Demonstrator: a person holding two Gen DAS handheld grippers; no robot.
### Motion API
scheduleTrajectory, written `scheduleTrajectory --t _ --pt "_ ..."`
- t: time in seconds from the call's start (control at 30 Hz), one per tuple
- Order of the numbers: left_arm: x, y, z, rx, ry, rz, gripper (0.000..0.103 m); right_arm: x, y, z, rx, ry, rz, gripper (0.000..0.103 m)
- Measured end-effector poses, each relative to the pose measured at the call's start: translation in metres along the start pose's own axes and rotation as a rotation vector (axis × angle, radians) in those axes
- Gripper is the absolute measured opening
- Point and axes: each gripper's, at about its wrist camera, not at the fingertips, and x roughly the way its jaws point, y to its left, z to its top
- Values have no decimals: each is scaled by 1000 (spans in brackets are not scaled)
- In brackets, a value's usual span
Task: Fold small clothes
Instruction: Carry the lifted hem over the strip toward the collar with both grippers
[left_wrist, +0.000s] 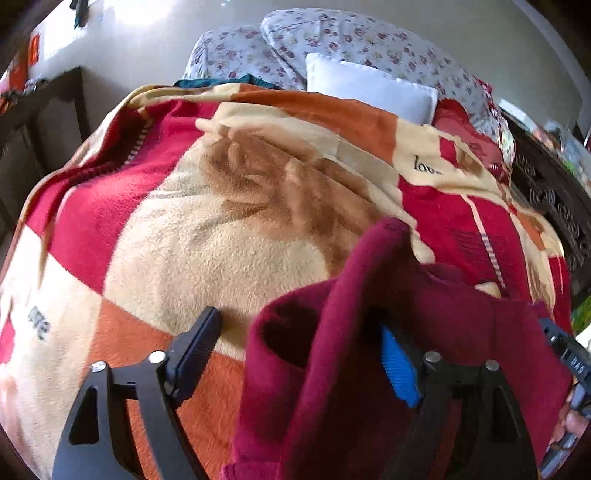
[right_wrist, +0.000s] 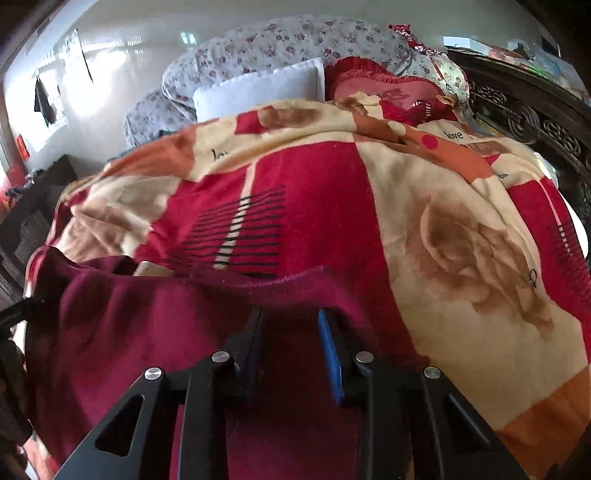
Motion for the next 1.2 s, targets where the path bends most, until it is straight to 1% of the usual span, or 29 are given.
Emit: scheduleTrajectory --t 0.03,0.1,0.17,0.23,0.3,0.37,0.53,0.63,0.73,0.8,0.9,0.97,1.07,1.13,1.2 --pt "0 0 0 -1 -8 6 89 0 0 1 3 1 1 31" --pt "0 -1 -1 4 -15 10 89 -4 -2 1 10 -1 16 31" --pt "-4 -1 -2 3 -18 6 89 -15 -3 -1 28 -15 37 33" --pt "-13 -2 -4 12 -30 16 89 -35 -3 -6 40 -41 61 34" --pt "-27 -3 -9 28 -62 35 89 -60 0 -16 36 -67 94 39" --pt "-40 -5 -15 48 -82 34 89 -80 4 -27 27 -83 114 48" --pt "-68 -12 -34 95 -106 42 89 -112 12 -53 3 -102 136 49" --pt "-81 -15 -46 119 -113 36 89 -123 15 -64 4 -115 128 49" --pt "-88 -16 -57 130 -113 38 89 -127 14 -72 6 -130 87 49" --pt "-90 -16 -65 132 -104 39 89 -119 7 -75 43 -110 81 49" --pt "-87 -11 -75 122 -83 41 89 -93 -2 -78 76 -50 68 49" --pt "-81 -6 -83 109 -56 46 89 -86 -2 -78 69 -44 60 49" --pt "-67 4 -92 91 19 49 89 -95 9 -72 34 -35 27 49" --pt "-66 12 -97 64 32 33 89 -107 16 -70 28 -55 42 49" --pt "-70 20 -102 28 35 1 89 -115 30 -67 0 -61 68 50"
